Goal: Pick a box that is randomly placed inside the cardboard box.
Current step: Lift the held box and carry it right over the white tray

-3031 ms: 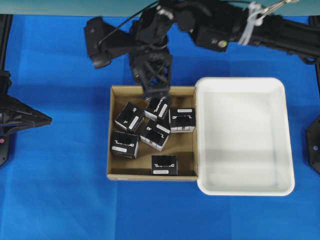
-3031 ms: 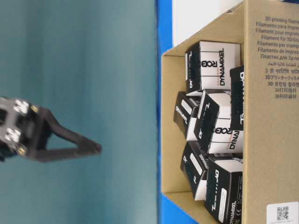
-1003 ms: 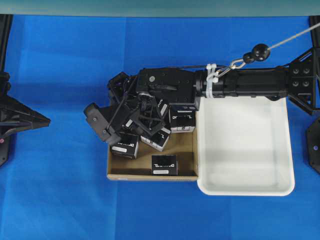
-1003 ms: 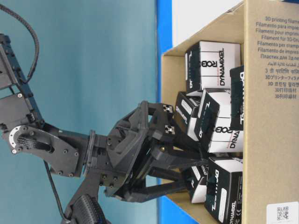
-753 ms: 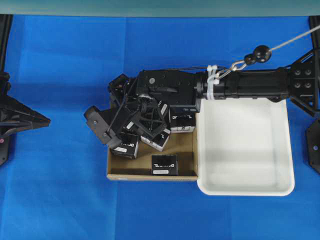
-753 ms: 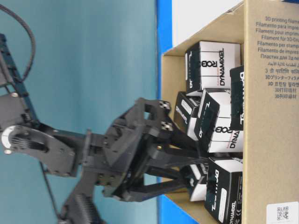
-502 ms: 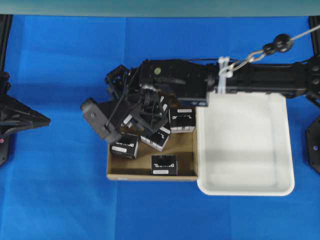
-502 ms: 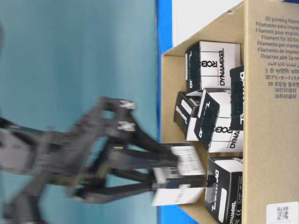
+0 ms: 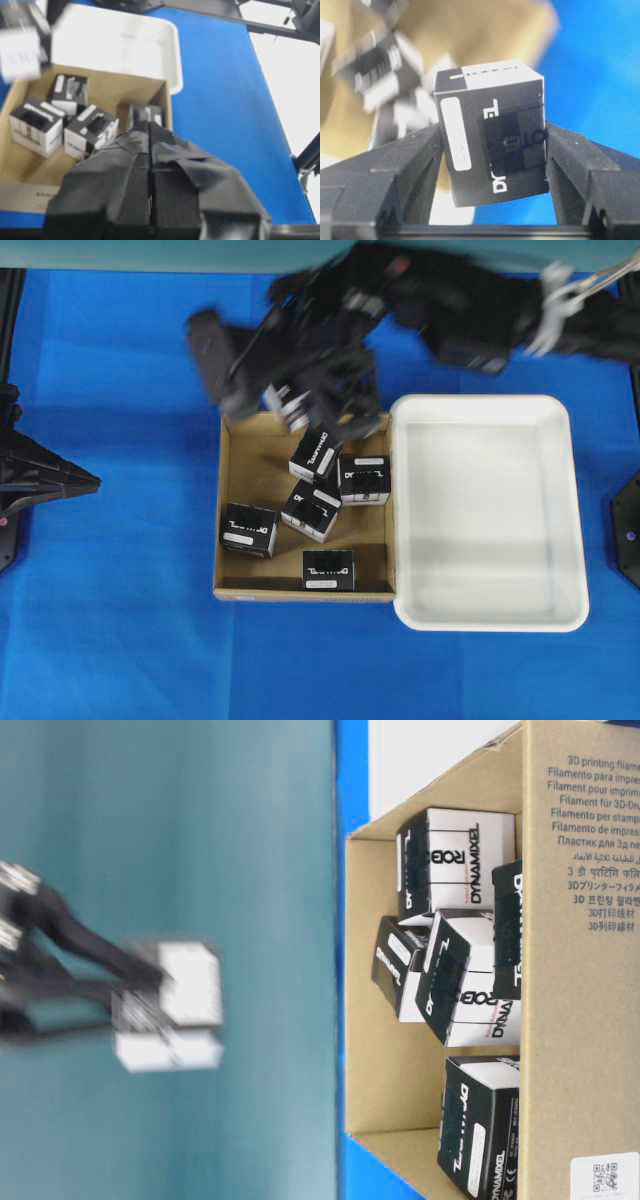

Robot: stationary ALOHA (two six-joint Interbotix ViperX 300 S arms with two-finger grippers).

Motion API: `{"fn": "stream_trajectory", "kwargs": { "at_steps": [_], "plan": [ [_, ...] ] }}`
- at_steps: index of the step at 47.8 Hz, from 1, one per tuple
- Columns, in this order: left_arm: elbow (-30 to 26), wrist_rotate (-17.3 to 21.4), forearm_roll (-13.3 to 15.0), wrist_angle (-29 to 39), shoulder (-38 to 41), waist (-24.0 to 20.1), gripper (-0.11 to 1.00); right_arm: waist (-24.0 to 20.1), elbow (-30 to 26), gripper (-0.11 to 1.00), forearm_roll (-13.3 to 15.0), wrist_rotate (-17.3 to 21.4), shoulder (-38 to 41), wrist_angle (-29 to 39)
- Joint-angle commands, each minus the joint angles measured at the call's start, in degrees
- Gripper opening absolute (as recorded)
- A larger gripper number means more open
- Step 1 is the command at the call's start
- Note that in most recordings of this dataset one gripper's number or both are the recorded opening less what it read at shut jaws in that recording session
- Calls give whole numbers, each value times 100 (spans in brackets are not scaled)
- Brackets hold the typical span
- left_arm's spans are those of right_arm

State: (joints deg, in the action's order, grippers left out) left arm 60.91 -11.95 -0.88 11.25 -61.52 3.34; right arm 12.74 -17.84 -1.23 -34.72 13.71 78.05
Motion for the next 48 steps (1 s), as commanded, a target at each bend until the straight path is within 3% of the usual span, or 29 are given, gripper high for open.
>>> {"fn": "stream_trajectory", "kwargs": {
  "at_steps": [1,16,24,28,38,48],
  "plan": [
    [-158,-9,-18,-53,62,0,-7,149,97,63,-26,105,-378,272],
    [-167,-18,-9,-53,62,9,-7,589,1617,61,-105,264,-1283,229],
    [-167,-18,-9,-53,62,0,-7,888,2566,61,-562,316,-1828,-35],
    [-167,-18,-9,-62,62,-9,-7,1134,3103,61,-791,308,-2118,-325],
    [-158,-18,-9,-62,88,-44,-7,1310,4280,61,-782,299,-2399,-1538],
    [-167,-18,-9,-114,123,-44,-7,1248,4966,61,-879,360,-2215,-2399]
  ]
}}
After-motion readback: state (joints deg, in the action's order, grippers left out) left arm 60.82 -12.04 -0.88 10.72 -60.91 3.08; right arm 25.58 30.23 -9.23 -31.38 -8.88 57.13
